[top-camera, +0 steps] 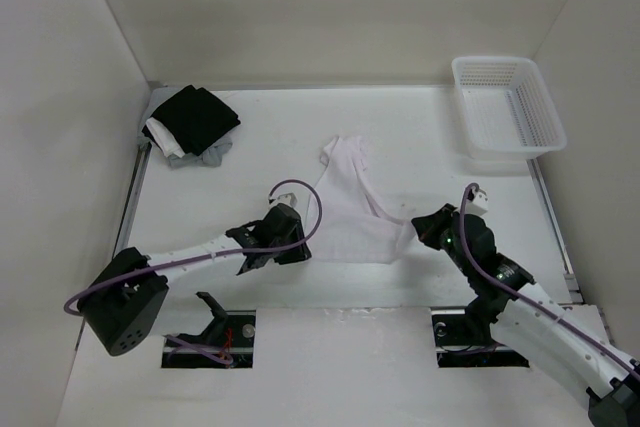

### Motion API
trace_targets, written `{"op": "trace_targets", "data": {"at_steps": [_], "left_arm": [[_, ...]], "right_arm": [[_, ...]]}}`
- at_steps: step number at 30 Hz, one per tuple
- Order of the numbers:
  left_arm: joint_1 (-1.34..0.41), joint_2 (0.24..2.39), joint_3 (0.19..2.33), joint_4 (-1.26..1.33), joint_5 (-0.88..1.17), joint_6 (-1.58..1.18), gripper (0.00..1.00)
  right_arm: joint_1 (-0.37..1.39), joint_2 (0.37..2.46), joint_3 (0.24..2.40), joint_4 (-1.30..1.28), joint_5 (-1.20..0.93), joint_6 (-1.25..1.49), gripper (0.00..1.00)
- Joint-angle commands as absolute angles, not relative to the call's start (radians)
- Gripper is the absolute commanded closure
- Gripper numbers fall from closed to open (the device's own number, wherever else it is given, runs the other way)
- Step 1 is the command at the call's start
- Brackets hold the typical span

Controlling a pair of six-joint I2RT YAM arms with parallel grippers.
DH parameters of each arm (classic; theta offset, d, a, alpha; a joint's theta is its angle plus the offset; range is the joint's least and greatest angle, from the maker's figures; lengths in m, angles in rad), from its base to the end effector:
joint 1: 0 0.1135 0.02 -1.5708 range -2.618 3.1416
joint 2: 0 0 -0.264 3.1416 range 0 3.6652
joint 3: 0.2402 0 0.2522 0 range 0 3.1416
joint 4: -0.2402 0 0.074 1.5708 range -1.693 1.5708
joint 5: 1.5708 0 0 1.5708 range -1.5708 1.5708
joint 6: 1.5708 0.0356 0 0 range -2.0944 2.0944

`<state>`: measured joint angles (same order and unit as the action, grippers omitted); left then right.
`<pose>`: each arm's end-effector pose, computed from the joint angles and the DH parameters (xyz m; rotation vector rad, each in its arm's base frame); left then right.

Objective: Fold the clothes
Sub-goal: Flatten the tank top out

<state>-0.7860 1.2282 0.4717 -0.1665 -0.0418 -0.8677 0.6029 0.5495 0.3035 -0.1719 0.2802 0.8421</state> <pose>0.1542 -0.1523 0.1503 -0.1247 2.6046 -0.6072 0.1258 0.0747 0.2060 0.4256 1.9868 0.6558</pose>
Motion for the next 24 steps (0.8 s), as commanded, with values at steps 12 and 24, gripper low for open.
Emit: {"op": "trace_targets", "data": {"at_steps": [12,24], "left_arm": [[-0.786,1.183,0.535,-0.218,-0.150,-0.810,1.00],[-0.645,0.695,0.958,-0.388,-0.363,-0.654,1.00]], "right_arm": [[0.617,0.517,0.337,-0.153,0.299,0.841,1.00],[0.841,0.454,0.874,-0.440,0.546,0.652,1.00]]}}
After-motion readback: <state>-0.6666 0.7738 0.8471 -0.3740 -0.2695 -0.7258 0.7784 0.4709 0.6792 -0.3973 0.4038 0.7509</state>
